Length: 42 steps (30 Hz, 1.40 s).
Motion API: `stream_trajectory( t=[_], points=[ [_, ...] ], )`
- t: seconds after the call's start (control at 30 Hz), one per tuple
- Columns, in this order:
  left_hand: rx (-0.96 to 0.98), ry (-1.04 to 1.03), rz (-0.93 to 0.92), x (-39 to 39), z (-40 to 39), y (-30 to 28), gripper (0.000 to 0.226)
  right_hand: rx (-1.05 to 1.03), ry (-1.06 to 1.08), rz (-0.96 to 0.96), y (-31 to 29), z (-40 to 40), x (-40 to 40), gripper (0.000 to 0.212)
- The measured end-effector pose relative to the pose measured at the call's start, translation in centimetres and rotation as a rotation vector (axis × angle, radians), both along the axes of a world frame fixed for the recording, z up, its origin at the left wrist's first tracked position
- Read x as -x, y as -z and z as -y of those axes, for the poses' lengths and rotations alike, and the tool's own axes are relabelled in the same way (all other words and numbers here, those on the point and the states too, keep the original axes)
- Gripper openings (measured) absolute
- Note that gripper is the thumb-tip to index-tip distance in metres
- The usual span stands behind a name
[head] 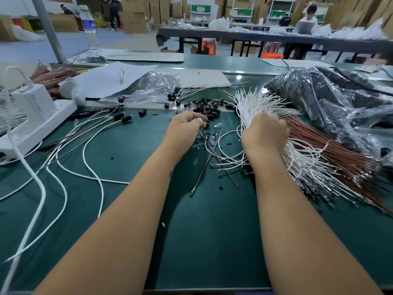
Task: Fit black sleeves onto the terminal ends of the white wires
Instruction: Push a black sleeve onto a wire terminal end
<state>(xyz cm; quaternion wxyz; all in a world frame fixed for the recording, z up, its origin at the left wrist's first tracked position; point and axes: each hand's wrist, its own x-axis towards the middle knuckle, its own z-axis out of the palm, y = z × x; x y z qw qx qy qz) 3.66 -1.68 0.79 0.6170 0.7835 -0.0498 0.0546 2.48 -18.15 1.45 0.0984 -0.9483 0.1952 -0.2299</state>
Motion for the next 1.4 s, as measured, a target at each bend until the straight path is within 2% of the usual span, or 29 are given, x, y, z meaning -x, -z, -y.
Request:
stream_trajectory(
  t=[0.17, 0.27, 0.33, 0.4, 0.5, 0.6, 0.7, 0.83, 0.93, 1.03, 1.1, 1.13, 1.2, 1.27, 1.3, 1.4],
  points=[
    [0.102, 0.011, -0.036, 0.2, -0.1, -0.5, 0.029, -0.062, -0.014, 0.086, 0.0, 0.0, 0.0, 0.016],
    [0.101, -0.007, 0.003, 0.1, -0.3, -0.3, 0.028, -0.093, -0.001, 0.233, -0.2, -0.3, 0.0, 0.015],
    [0.081, -0.003, 0.094, 0.2, -0.3, -0.2, 0.030, -0.099, -0.051, 0.362, -0.6, -0.8, -0.2, 0.010],
    [-0.017, 0.005, 0.286, 0.4, -0.5, -0.1, 0.050, -0.181, -0.210, 0.428, -0.8, -1.9, -0.3, 0.007],
    [-0.245, -0.052, 0.490, 0.5, -0.5, -0.2, 0.074, -0.407, -0.513, 0.370, -0.5, -4.2, 0.0, 0.009],
    [-0.279, -0.075, 0.486, 0.7, -0.4, -0.6, 0.069, -0.496, -0.702, 0.333, 0.1, -5.6, 0.3, 0.014],
    [-0.189, -0.035, 0.425, 0.9, -0.2, -0.7, 0.049, -0.551, -0.799, 0.383, -0.1, -5.8, 0.6, 0.016],
    [-0.208, -0.066, 0.419, 1.2, -0.4, -0.8, 0.026, -0.524, -0.749, 0.533, -0.1, -5.4, 0.6, 0.008],
    [-0.360, -0.181, 0.472, 1.0, -1.0, -0.7, 0.019, -0.379, -0.496, 0.740, -0.5, -4.7, 0.5, 0.012],
    [-0.362, -0.321, 0.550, 0.3, -2.1, -0.6, 0.018, -0.421, -0.239, 0.916, -1.1, -3.7, 0.5, 0.013],
    [-0.323, -0.350, 0.571, -0.2, -2.6, -0.5, 0.019, -0.418, -0.131, 0.866, -1.4, -2.9, 0.4, 0.011],
    [-0.319, -0.340, 0.575, -0.3, -2.7, -0.4, 0.019, -0.338, -0.088, 0.763, -1.4, -2.6, 0.3, 0.011],
    [-0.336, -0.294, 0.561, -0.4, -2.7, -0.3, 0.019, -0.147, -0.079, 0.524, -1.2, -2.3, 0.2, 0.029],
    [-0.360, -0.220, 0.550, -0.5, -2.6, -0.1, 0.020, -0.001, -0.205, 0.389, -1.2, -2.7, 0.3, 0.046],
    [-0.365, -0.183, 0.548, -0.5, -2.5, 0.0, 0.020, 0.058, -0.284, 0.364, -1.2, -3.2, 0.3, 0.047],
    [-0.365, -0.102, 0.556, -0.4, -2.0, 0.1, 0.021, 0.149, -0.453, 0.344, -0.9, -4.1, 0.4, 0.033]
  ],
)
